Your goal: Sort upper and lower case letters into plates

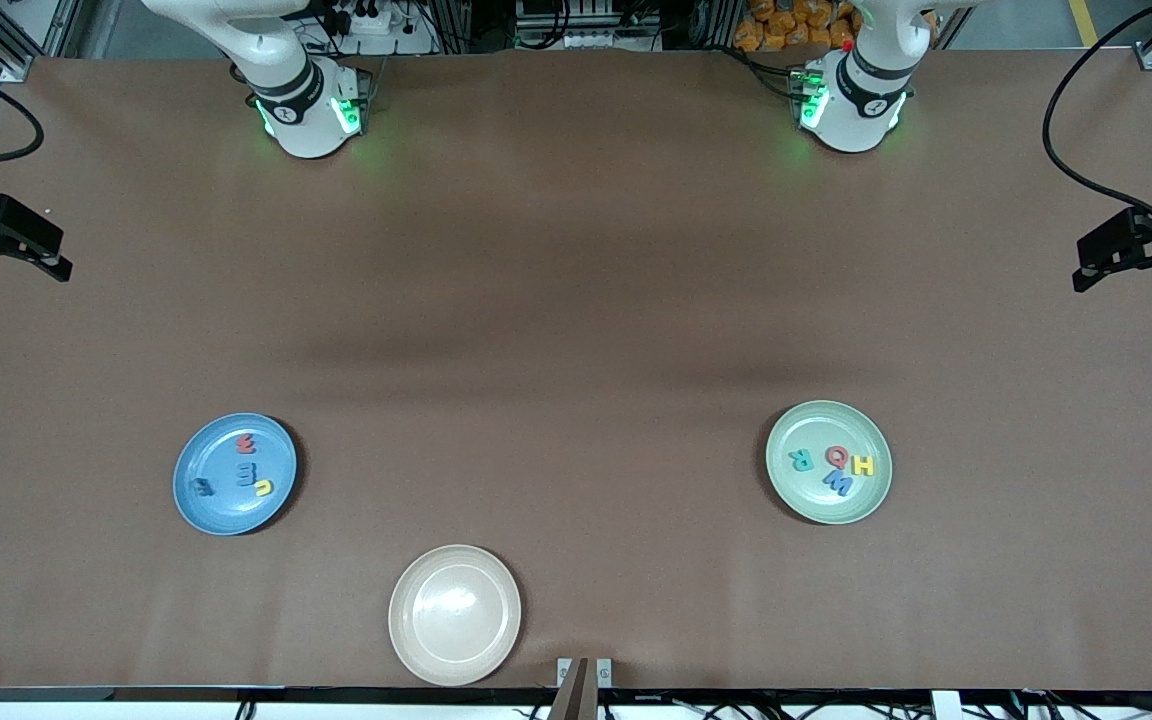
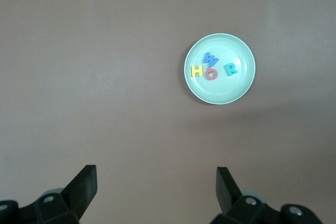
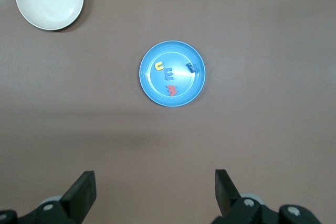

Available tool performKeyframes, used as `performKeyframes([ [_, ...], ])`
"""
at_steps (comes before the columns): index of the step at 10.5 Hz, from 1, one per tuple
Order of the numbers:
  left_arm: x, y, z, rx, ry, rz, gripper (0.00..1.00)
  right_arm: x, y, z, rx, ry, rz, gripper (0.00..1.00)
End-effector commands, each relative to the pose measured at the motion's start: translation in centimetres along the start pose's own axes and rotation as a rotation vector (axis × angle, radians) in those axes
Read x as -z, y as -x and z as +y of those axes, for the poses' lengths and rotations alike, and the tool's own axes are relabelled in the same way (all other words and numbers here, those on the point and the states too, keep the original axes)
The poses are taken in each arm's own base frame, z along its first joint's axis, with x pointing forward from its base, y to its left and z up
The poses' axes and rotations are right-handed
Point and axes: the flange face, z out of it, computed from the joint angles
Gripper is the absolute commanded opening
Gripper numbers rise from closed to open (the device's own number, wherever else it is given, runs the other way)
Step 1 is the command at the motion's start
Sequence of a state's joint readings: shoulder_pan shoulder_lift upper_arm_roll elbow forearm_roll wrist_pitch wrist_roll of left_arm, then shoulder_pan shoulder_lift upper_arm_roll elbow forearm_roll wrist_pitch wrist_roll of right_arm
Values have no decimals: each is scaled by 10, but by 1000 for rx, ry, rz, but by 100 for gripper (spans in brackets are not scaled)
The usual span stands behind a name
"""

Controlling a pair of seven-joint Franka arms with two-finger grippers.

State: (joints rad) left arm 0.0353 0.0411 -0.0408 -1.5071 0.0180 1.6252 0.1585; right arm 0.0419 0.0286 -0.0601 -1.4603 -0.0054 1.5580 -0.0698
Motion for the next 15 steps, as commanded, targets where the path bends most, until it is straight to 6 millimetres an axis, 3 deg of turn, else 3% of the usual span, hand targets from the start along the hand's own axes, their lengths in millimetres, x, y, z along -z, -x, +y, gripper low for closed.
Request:
performKeyframes([
  [1,10,4,16,-40,2,10,100,12,-2,3,-23,6,22,100],
  [7,16,7,31,-39,19,9,100,12,-5,-1,-16,2,27,100],
  [15,14,12,41,130,23,-38,100,11,-5,4,-25,2,26,100],
])
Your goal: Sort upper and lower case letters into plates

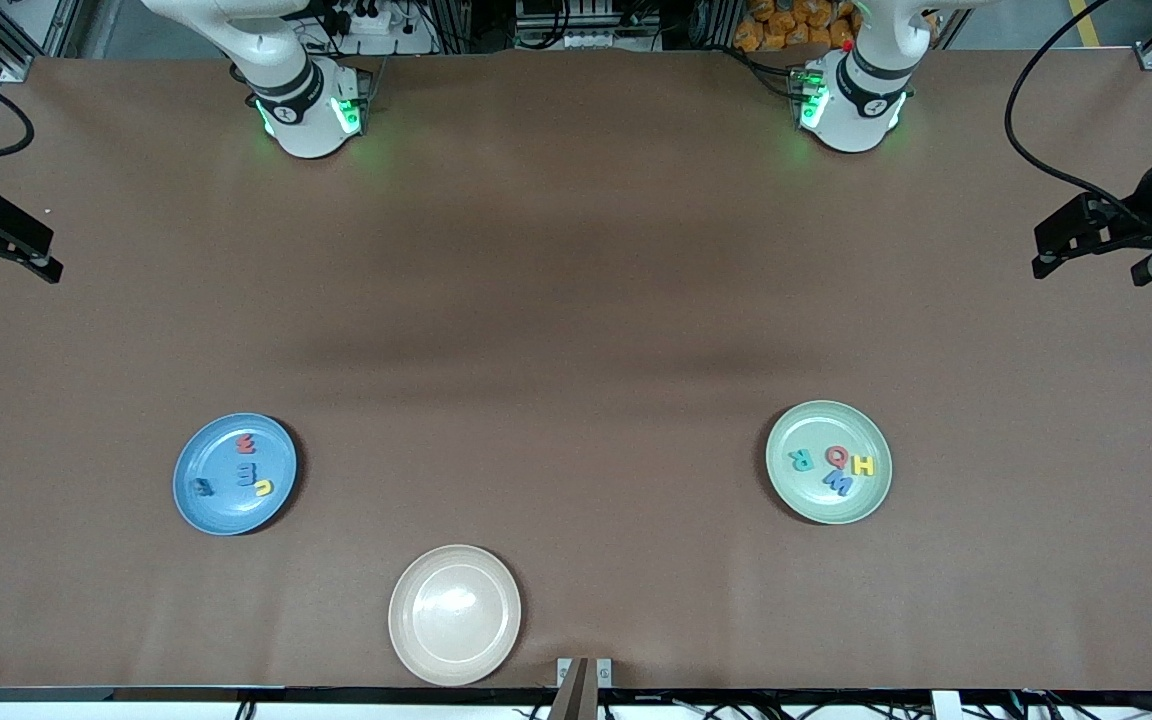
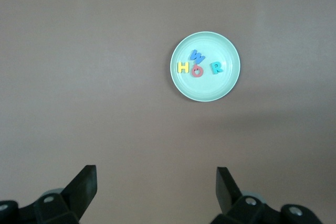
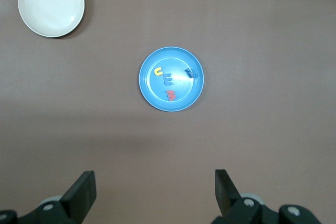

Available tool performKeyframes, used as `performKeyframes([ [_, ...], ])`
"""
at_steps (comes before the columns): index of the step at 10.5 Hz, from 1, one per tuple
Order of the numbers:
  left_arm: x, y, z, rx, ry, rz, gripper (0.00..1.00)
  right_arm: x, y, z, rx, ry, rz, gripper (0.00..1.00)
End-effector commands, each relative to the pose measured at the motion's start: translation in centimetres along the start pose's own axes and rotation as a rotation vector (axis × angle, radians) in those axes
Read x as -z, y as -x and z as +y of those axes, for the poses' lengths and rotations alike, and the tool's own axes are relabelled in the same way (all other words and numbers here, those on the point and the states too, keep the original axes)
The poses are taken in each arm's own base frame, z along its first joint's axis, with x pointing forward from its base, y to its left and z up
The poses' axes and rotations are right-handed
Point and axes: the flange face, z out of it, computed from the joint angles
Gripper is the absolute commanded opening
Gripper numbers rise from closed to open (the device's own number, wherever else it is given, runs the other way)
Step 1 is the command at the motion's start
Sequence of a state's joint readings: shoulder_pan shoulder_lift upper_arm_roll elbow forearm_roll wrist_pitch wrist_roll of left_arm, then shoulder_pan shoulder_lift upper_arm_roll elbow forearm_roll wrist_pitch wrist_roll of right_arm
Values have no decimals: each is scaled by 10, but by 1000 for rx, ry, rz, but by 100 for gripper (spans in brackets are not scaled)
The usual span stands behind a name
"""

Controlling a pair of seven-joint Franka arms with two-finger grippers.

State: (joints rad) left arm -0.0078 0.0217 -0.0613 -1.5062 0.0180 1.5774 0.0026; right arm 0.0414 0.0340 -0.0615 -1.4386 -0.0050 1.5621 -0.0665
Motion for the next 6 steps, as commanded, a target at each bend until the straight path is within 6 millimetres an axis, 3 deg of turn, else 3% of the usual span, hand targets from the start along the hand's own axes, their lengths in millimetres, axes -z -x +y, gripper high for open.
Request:
performKeyframes([
  [1,6,8,4,36,15,-15,100,4,-3,2,-17,1,4,100],
  [6,13,8,2,38,14,-22,100,4,-3,2,-17,1,6,100],
])
